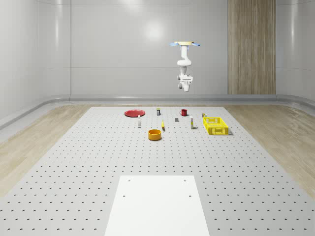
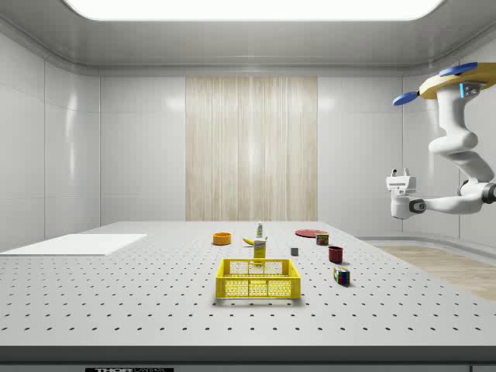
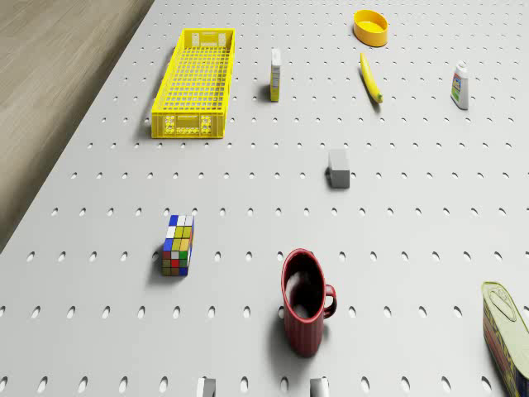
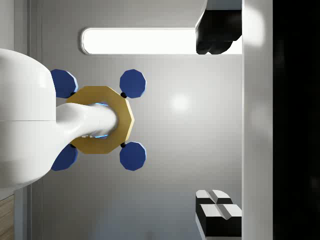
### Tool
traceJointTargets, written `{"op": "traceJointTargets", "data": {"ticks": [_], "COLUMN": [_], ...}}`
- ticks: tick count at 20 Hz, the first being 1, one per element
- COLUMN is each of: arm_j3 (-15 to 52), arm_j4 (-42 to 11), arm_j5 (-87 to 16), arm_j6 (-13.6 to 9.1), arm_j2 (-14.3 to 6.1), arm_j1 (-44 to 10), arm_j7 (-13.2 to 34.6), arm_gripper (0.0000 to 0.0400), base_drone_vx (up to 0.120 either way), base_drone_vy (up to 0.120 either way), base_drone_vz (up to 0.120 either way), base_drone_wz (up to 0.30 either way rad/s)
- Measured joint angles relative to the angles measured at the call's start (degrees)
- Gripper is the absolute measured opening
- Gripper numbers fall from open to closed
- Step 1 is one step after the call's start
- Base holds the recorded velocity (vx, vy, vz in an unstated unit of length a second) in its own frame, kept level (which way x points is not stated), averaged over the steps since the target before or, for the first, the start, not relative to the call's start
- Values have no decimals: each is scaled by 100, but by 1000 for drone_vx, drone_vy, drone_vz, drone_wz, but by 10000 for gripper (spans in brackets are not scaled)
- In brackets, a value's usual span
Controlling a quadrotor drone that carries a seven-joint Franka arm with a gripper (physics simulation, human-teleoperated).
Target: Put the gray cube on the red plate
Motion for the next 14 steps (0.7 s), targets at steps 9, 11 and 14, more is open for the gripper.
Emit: {"op": "traceJointTargets", "data": {"ticks": [9, 11, 14], "arm_j3": [12, 14, 16], "arm_j4": [1083, 1273, 1476], "arm_j5": [8, 9, 11], "arm_j6": [-773, -883, -995], "arm_j2": [269, 340, 418], "arm_j1": [-21, -24, -28], "arm_j7": [-11, -12, -14], "arm_gripper": [400, 400, 400], "base_drone_vx": [116, 120, 120], "base_drone_vy": [-120, -120, -120], "base_drone_vz": [0, 0, 0], "base_drone_wz": [0, 0, 0]}}
